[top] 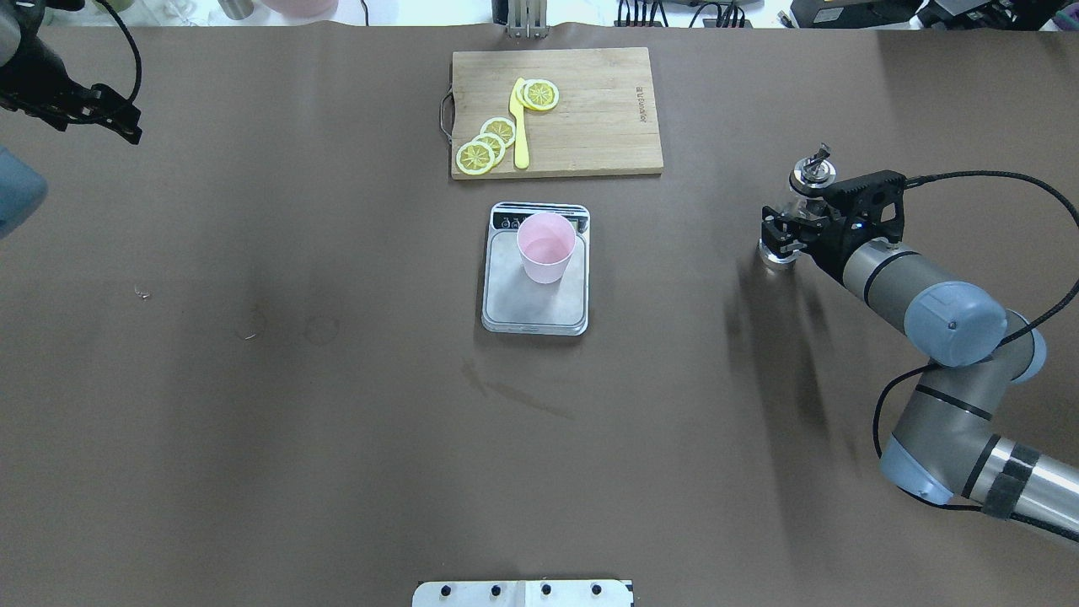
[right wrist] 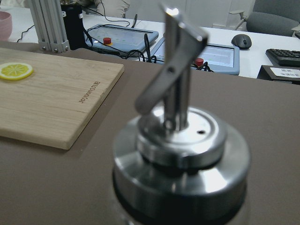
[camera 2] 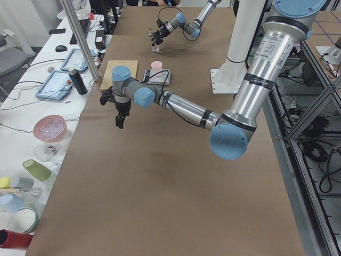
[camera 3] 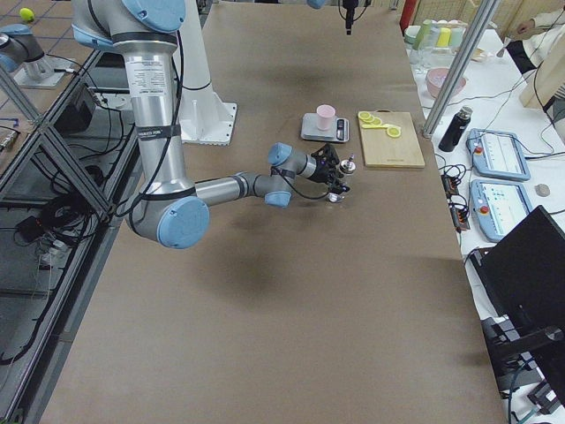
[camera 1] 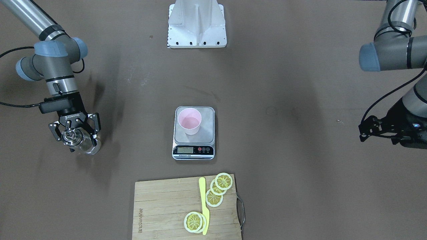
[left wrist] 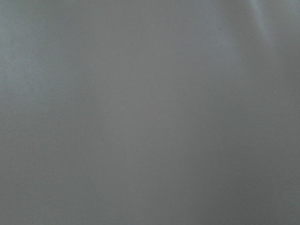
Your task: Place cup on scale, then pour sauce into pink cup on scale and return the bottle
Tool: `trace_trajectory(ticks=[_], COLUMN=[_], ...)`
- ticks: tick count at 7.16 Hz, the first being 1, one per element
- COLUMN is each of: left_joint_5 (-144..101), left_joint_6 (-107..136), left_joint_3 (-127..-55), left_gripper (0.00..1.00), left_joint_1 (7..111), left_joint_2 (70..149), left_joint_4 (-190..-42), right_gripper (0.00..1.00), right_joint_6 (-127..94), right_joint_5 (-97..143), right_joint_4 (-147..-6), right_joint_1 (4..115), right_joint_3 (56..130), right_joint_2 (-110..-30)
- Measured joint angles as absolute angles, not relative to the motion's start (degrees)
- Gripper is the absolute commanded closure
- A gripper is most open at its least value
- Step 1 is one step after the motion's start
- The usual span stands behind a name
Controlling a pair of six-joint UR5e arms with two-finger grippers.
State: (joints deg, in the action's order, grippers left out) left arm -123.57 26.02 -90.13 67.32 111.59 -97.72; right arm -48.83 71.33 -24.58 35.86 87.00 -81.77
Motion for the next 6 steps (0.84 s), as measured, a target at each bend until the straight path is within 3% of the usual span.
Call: trace_trajectory(ticks=[6], left_joint_5=[-123.6], left_joint_6=[26.0], left_joint_3=[-89.7], left_gripper=[0.01], left_joint_1=[67.3], left_joint_2=[112.0], left_joint_4=[-97.7], right_gripper=[0.0], right_joint_6=[-49.0], right_joint_5=[71.7], right_joint_4=[-24.6], right_joint_1=[35.3], right_joint_3=[94.8], right_joint_2=[-88.7])
